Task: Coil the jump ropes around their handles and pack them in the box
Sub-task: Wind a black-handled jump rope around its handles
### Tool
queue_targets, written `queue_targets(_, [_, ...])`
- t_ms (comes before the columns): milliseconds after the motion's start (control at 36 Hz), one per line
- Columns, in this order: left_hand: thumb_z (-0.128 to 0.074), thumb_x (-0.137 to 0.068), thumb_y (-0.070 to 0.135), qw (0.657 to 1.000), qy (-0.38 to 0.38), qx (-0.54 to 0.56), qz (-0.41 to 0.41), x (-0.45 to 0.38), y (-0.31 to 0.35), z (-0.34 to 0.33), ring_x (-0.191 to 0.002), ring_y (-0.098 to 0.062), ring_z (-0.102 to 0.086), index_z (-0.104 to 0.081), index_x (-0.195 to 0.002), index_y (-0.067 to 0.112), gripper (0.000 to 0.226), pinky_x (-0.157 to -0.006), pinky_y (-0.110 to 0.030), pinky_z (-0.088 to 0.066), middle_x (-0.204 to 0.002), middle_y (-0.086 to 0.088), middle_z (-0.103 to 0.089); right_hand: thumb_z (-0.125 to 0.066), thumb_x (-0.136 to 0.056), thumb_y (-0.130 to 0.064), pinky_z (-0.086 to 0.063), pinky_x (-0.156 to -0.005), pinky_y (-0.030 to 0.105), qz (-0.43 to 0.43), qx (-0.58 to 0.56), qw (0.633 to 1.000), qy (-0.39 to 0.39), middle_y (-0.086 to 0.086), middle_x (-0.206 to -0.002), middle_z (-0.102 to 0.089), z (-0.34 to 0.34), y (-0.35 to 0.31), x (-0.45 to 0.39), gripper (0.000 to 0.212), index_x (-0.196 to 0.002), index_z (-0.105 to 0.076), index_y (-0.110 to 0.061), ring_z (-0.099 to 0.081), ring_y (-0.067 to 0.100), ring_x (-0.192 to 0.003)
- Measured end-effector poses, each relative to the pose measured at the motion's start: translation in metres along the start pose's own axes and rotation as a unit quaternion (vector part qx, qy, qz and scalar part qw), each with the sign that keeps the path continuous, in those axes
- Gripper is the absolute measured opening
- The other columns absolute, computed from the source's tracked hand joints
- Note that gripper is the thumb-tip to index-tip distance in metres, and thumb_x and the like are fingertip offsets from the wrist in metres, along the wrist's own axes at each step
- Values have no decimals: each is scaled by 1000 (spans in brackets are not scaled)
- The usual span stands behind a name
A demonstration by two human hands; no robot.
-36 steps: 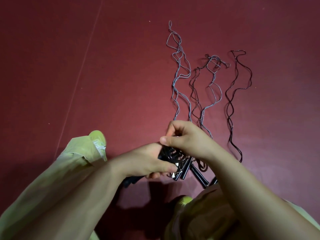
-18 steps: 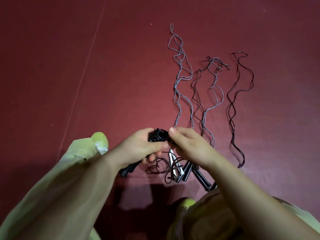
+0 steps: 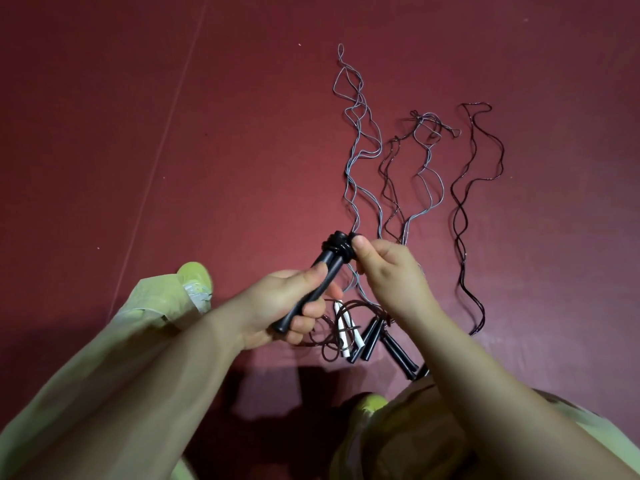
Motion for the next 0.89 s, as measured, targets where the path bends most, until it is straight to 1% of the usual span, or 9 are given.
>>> queue_targets(83, [-47,-90,44,993,74,-92,-17,-5,3,11,-38,-7,-32,-57,-90,11,35,-40,-16,-23,-52,6,-38,-42,-100,-43,-25,-47,22,-27,19,999,-8,-11,-44,-33,-12,12,3,53,-53,-37,-20,-29,5,-43])
queue_targets(167, [-51,-94,43,964,147,-220,-35,-8,8,29,-40,-10,-35,-56,-86,10,34,-44,-23,-29,-55,3,-40,-34,-101,-46,-34,-55,29,-44,31,998,-13,-7,-49,-44,-18,20,5,55,-59,-54,-17,-41,11,-49])
queue_targets(278, [-53,-86,55,857,227,-459,-49,-7,20,43,-55,-18,-43,-48,-73,14,43,-58,-35,-33,-61,3,-46,-22,-100,-55,-30,-54,26,-90,19,993,-73,-9,-47,-46,-35,27,12,60,-66,-56,-20,-42,6,-50])
queue_targets(389, [-47,-88,59,818,242,-520,-37,-3,20,42,-63,-21,-48,-40,-73,18,43,-58,-35,-34,-66,2,-50,-31,-93,-67,-26,-51,23,-143,-9,984,-107,-18,-33,-41,-42,34,14,57,-60,-49,-24,-38,0,-44])
queue_targets(583, [-46,-88,62,685,263,-676,-66,2,36,25,-84,-30,-57,-44,-97,23,41,-64,-35,-38,-76,2,-54,-39,-94,-61,-27,-51,25,-169,-3,980,-110,-13,-43,-46,-41,38,16,50,-70,-56,-21,-40,5,-47])
queue_targets(639, [-53,-85,59,707,263,-654,-64,2,37,28,-77,-26,-57,-45,-92,24,36,-60,-34,-37,-72,4,-53,-42,-95,-57,-25,-51,25,-172,-39,978,-108,-17,-35,-43,-41,39,14,46,-68,-53,-22,-37,1,-44])
queue_targets(667, [-59,-83,54,743,248,-619,-56,1,34,29,-71,-23,-56,-46,-89,23,34,-57,-32,-37,-69,5,-53,-44,-95,-56,-24,-51,25,-170,-55,978,-106,-17,-34,-40,-41,38,12,46,-64,-50,-22,-35,0,-41])
queue_targets(778, [-73,-78,20,962,72,-263,-17,-5,10,13,-54,-14,-57,-53,-103,11,33,-47,-25,-43,-70,-2,-62,-45,-80,-54,-19,-51,29,-144,-121,976,-109,-14,-42,-31,-39,33,10,41,-57,-38,-21,-25,4,-38])
queue_targets(889, [-56,-77,43,997,-49,-8,55,0,-8,-12,-46,-17,-55,-58,-98,10,39,-45,-26,-47,-62,-7,-61,-42,-73,-47,-18,-52,30,-138,-186,968,-98,-13,-43,-32,-36,26,9,29,-58,-35,-22,-25,4,-39])
Point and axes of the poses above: each hand's wrist, its own x-axis away from the middle knuckle, its own z-axis out of the back of the hand, y = z × x, the point moved 10 cm from there along -x, towards the middle knuckle
